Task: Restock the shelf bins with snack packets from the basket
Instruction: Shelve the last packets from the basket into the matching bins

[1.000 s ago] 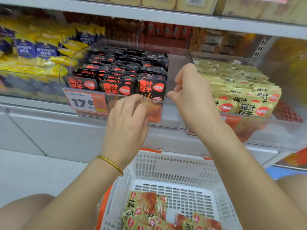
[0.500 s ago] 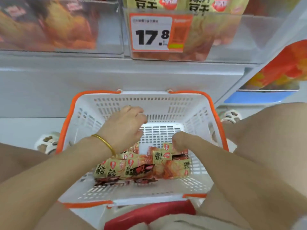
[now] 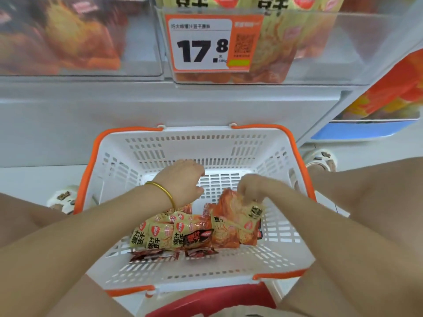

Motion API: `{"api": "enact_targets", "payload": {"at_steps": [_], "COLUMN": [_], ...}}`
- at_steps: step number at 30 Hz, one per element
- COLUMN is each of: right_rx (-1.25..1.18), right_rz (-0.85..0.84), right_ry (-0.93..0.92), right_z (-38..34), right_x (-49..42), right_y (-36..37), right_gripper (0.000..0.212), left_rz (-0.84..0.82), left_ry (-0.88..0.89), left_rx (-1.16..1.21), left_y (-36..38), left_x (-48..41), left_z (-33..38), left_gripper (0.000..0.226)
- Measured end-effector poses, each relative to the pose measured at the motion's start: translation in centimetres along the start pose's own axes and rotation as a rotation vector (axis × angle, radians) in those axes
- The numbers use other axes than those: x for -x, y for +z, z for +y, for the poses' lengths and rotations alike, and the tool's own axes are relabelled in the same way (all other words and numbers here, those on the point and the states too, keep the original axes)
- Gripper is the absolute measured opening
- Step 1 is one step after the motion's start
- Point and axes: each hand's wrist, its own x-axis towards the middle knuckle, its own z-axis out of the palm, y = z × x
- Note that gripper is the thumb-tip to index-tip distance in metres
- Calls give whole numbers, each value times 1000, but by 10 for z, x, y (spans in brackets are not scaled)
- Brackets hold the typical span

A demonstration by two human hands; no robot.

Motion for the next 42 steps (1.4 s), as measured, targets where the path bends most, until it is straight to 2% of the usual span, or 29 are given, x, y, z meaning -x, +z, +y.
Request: {"api": "enact_targets", "payload": {"at_steps": [2,3,4,5,7,9,10,11,13,15,16,18,19,21,24,26,27,29,32,36,38,41,42], "right_rx": [-470,-682,-852,-1004,-1267,-1362,-1295,-1141,-686,-354,-260,-179,-171,-221,-641,-919,-1037,-1180,-1091,-823,-730,-538,-489], "right_rz": [86,91,72,49,9,9,59,163,492,761,780,712,685,693,760,903,998,1202,1401,1192,1087,1037,1038], "right_ry": [30,18,3,-21,-47,-37,-19,16,66,-53,-141,-258,-283,-305,-395,-462,-476,-491,-441,-166,-46,91,126], "right_z": [6,8,9,8,5,1,-3,-4,-3,-9,-14,-26,-30,-30,-15,1,9,22,28,35,39,40,39], "right_x": [14,21,28,35,44,52,56,59,65,78,86,100,107,123,163,191,202,222,237,211,188,167,164], "right_y": [-28,-39,-45,-48,-51,-49,-47,-46,-47,-51,-53,-56,-57,-67,-94,-116,-129,-157,-195,-231,-242,-249,-250], "right_gripper": [34,30,18,7,29,20,15,20,47,62,59,37,26,18,19,19,23,31,31,28,26,46,46], "left_rz": [-94,-133,-165,-160,-49,79,107,139,202,258,272,328,368,470,789,1027,1083,1064,916,857,866,862,853], "left_ry": [-112,-175,-233,-262,-289,-294,-290,-262,-155,-44,-4,50,71,124,286,351,348,297,163,91,71,70,66], "left_rx": [138,224,327,453,719,955,1008,974,642,348,285,236,229,251,290,116,26,-125,-240,-287,-305,-327,-331], "left_y": [5,5,4,2,-4,-9,-12,-16,-24,-34,-40,-54,-63,-88,-134,-164,-176,-193,-200,-195,-194,-195,-195], "left_x": [-3,-4,-5,-6,-6,-6,-5,-4,-3,1,3,7,10,13,18,16,13,6,-8,-20,-20,-20,-21], "left_z": [1,3,5,7,12,16,18,18,15,15,17,26,32,43,60,67,69,74,80,83,83,83,84], "left_gripper": [49,56,60,54,29,29,24,19,12,12,14,18,19,22,29,34,37,46,53,55,66,78,78]}}
